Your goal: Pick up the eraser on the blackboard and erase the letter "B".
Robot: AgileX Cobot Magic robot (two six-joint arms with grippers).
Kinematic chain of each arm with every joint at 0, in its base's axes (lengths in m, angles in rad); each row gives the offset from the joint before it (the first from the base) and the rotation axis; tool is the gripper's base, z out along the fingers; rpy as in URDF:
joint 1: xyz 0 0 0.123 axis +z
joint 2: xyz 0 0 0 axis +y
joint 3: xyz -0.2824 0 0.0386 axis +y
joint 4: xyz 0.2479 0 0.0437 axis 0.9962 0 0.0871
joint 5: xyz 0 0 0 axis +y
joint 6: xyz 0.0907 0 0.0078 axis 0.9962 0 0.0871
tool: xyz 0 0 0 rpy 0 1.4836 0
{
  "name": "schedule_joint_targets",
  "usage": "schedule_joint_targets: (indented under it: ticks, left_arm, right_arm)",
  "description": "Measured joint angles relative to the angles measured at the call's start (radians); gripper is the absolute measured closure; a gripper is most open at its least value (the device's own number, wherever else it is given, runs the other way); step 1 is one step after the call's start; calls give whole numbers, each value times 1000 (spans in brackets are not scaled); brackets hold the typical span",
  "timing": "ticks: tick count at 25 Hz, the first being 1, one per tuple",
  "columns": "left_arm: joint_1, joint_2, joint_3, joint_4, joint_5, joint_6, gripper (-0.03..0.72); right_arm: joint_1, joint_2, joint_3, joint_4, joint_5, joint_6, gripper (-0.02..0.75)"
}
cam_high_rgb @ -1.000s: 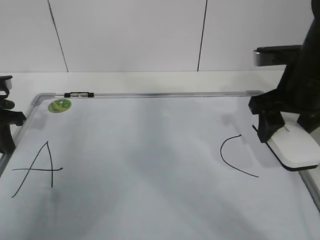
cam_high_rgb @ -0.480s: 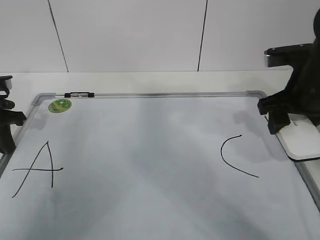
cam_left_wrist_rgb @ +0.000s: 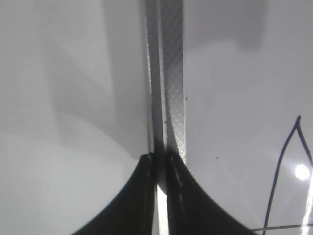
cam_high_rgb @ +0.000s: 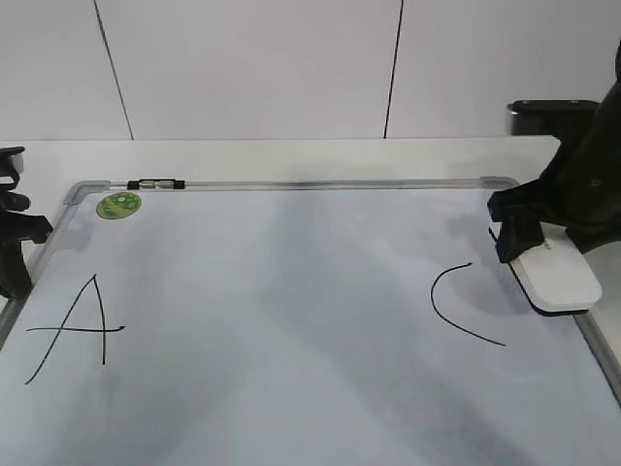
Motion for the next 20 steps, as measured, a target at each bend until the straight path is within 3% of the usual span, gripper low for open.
schedule_joint_targets:
  ticks: [20]
  left_arm:
    - [0,0,0,-10,3,2,671]
  right_arm:
    - [-37,106,0,-17,-62,-17,178]
